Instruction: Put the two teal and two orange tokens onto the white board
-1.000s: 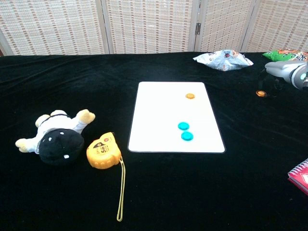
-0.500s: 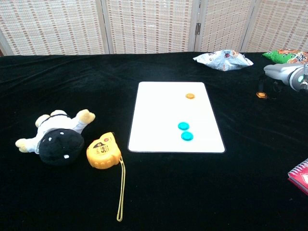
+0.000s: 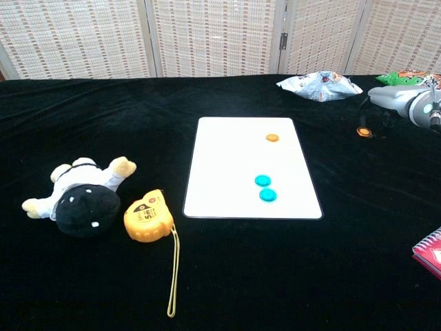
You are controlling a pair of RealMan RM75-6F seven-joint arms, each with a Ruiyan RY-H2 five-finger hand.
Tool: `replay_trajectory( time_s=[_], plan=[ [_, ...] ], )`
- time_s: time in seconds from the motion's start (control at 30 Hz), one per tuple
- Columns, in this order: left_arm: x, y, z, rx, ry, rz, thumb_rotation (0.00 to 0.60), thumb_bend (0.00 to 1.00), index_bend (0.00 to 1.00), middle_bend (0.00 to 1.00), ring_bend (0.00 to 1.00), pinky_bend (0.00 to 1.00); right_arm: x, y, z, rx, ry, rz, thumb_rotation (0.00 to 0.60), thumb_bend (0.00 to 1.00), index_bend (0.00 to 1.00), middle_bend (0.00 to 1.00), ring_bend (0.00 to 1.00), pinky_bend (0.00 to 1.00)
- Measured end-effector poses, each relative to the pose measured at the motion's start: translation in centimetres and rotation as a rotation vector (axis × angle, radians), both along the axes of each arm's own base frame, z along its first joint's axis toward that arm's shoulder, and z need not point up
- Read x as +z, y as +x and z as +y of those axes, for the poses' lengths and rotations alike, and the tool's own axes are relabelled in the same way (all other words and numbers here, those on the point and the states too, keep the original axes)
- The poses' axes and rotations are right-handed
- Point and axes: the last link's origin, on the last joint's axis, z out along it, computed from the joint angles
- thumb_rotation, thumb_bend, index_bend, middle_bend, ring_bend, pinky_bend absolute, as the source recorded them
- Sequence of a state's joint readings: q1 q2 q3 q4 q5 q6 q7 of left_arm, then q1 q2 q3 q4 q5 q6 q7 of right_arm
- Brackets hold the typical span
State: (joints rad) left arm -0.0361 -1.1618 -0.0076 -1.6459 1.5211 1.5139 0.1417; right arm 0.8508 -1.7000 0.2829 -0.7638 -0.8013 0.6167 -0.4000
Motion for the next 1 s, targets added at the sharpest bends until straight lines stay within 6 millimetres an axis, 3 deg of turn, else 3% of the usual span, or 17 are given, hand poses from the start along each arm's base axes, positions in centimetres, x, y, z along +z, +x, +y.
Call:
replay_trajectory(
  time_s=[0.27, 0.6, 1.0],
  plan=[
    [0.1, -0.1, -0.2, 0.004, 0.003, -0.002, 0.600, 0.36, 0.17, 0.09, 0.13, 0.00, -1.1, 4.6, 2.0, 0.140, 0.086, -0.079, 0.600, 0.27, 0.47, 0.14, 0.02, 0.00],
    [0.2, -0.3, -0.4, 0.012, 0.004, -0.003, 0.600, 0.36, 0.17, 0.09, 0.13, 0.00, -4.4, 10.5, 3.4, 0.295, 0.169, -0.072, 0.600, 0.27, 0.47, 0.14, 0.01, 0.00],
    [0.0, -0.7, -0.4, 0.023, -0.001, -0.003, 0.600, 0.36, 0.17, 0.09, 0.13, 0.00, -6.5, 11.9, 2.7, 0.293, 0.174, -0.028, 0.600, 0.27, 0.47, 0.14, 0.01, 0.00]
  ],
)
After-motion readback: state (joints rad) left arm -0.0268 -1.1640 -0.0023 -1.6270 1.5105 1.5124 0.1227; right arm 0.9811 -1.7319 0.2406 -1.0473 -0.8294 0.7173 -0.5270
